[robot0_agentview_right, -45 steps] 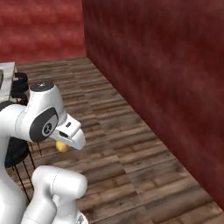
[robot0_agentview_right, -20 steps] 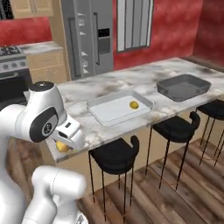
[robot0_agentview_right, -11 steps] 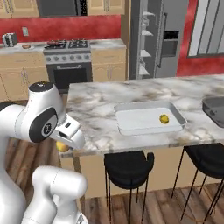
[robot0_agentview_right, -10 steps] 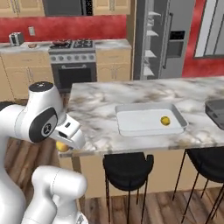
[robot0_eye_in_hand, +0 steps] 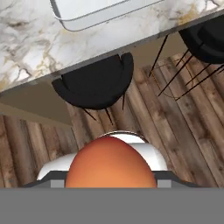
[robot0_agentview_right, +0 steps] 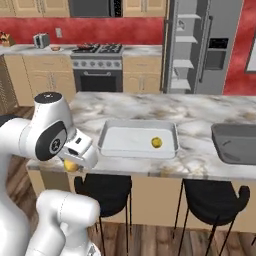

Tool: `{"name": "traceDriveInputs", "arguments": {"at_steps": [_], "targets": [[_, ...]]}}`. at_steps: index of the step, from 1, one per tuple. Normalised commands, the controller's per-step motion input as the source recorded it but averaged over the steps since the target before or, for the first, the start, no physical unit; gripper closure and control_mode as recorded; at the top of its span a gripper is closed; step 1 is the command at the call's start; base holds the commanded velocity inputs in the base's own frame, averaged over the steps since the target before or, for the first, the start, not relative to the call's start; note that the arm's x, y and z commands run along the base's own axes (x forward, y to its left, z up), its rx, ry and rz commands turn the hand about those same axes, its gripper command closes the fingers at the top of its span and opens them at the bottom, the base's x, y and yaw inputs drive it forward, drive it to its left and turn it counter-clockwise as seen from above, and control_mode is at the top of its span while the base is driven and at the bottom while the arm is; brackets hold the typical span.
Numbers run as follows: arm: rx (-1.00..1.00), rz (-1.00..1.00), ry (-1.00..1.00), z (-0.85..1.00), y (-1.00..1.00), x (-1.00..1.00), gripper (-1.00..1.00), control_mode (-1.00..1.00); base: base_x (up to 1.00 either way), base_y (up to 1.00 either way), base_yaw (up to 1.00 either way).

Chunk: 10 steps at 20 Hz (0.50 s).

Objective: Place the cold items (lemon and mango) from the fridge in one tupperware on the dining counter. Place the warm items (kebab skewer and hot dog) in the stove area in another tupperware.

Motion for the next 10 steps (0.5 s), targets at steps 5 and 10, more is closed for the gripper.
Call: {"name": "traceDriveInputs", "arguments": {"at_steps": [5, 10], "targets": [[0.0, 0.0, 0.0, 0.0, 0.0, 0.0, 1.0, 1.0, -0.01, -0.74, 0.14], [0.0, 0.0, 0.0, 0.0, 0.0, 0.0, 1.0, 1.0, 0.63, -0.01, 0.3]]}}
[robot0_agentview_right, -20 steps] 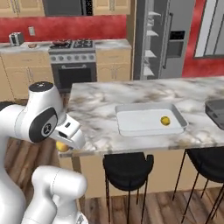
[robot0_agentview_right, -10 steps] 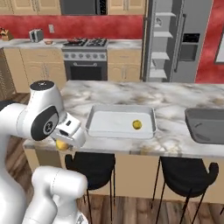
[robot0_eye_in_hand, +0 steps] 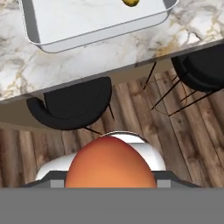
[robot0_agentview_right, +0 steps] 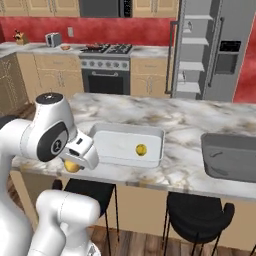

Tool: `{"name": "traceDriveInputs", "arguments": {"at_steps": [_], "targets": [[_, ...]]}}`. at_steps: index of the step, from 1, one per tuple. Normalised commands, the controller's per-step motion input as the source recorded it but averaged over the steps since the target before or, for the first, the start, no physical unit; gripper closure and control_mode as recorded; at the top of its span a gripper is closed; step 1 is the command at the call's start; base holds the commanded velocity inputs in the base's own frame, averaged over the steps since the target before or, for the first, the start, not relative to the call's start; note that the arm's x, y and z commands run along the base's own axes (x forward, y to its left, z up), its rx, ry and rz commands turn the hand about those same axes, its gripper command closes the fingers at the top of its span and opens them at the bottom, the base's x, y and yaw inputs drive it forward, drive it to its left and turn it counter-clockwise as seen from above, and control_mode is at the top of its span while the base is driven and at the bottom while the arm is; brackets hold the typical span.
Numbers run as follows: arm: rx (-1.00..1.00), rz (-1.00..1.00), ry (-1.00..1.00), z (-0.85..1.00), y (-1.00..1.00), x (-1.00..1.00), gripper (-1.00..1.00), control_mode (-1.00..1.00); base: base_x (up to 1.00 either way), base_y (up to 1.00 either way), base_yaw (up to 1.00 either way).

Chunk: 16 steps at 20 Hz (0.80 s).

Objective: Place the cold items (lemon and mango) from the fridge in one tupperware on the dining counter. Place the warm items (kebab skewer and hot dog) in the stove area in another tupperware.

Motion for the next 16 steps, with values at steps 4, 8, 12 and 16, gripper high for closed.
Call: {"name": "traceDriveInputs", "arguments": {"at_steps": [4, 8, 12, 16], "targets": [[0.0, 0.0, 0.0, 0.0, 0.0, 0.0, 1.0, 1.0, 0.48, -0.03, 0.55], [0.0, 0.0, 0.0, 0.0, 0.0, 0.0, 1.0, 1.0, 0.07, 0.0, 0.05], [0.0, 0.0, 0.0, 0.0, 0.0, 0.0, 1.0, 1.0, 0.0, 0.0, 0.0], [0.0, 0.03, 0.0, 0.0, 0.0, 0.15, 1.0, -1.0, 0.03, 0.0, 0.0]]}}
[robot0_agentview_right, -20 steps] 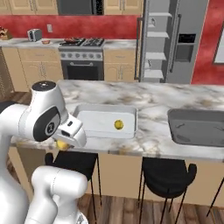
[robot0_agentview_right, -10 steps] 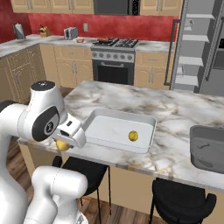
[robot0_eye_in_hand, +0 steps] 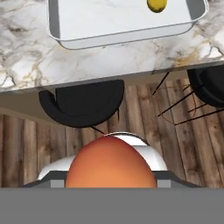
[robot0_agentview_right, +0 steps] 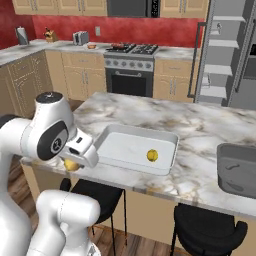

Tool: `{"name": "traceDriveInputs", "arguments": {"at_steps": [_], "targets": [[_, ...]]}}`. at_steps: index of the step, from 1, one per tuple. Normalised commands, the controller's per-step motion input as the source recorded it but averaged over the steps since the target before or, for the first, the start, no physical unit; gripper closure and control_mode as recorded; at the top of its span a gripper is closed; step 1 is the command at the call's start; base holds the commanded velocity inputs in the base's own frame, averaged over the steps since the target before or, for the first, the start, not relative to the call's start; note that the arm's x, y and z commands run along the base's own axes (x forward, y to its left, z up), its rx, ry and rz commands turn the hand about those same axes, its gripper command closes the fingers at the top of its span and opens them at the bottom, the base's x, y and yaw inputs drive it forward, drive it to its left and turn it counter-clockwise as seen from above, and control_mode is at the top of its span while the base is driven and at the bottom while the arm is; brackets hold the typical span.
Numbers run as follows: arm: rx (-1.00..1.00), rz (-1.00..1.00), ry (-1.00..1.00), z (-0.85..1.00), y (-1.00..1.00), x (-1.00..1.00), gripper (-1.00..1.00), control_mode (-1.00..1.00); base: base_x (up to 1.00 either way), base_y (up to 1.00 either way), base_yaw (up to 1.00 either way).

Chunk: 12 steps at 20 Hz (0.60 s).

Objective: Place the cold items (lemon and mango) from the fridge in one tupperware on the dining counter. Place the warm items (kebab skewer and hot dog) in the stove area in another tupperware.

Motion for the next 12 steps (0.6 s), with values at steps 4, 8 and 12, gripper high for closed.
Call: {"name": "traceDriveInputs", "arguments": {"at_steps": [4, 8, 12], "targets": [[0.0, 0.14, 0.0, 0.03, -0.02, 0.9, 1.0, -1.0, 0.0, 0.0, 0.0], [0.0, 0.12, 0.1, 0.12, -0.16, 1.0, 1.0, -1.0, 0.0, 0.0, 0.0], [0.02, 0.07, 0.03, 0.0, -0.13, 1.0, 1.0, -1.0, 0.0, 0.0, 0.0]]}}
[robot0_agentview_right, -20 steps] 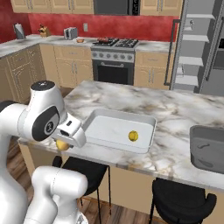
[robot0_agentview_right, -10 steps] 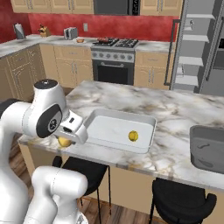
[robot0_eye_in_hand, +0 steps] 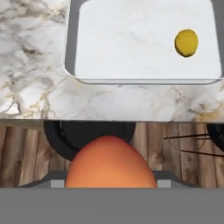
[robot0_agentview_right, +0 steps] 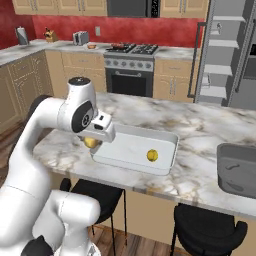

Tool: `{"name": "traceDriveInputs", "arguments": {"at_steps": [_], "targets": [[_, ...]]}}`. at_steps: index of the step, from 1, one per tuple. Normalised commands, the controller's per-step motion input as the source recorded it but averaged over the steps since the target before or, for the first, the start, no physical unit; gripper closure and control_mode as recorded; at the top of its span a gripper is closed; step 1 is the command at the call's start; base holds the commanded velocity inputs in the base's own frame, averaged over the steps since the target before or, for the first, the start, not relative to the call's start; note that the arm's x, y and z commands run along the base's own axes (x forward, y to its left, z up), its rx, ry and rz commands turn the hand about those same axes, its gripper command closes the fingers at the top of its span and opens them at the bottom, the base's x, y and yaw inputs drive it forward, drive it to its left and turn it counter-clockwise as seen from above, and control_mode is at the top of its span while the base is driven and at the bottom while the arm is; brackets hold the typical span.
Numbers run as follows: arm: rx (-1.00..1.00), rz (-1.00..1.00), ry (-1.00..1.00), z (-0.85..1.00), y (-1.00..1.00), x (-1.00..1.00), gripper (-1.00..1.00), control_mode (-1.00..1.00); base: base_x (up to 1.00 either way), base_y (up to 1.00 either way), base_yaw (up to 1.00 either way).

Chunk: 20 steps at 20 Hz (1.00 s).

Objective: Place the cold items (lemon and mango) from the fridge in one tupperware on the dining counter. Place the warm items (kebab skewer and hot dog) in the stove area in another tupperware.

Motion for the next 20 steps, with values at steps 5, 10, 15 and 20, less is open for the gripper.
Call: {"name": "traceDriveInputs", "arguments": {"at_steps": [5, 10, 15, 20], "targets": [[0.0, 0.02, 0.07, -0.09, -0.1, 0.96, 1.0, -1.0, 0.0, 0.0, 0.0], [0.0, 0.04, 0.15, -0.54, -0.26, 1.0, 1.0, -1.0, 0.0, 0.0, 0.0], [0.0, 0.07, 0.06, -0.62, -0.53, 1.0, 1.0, -1.0, 0.0, 0.0, 0.0], [-0.05, 0.0, 0.0, -0.8, -0.25, 0.79, 1.0, -1.0, 0.0, 0.0, 0.0]]}}
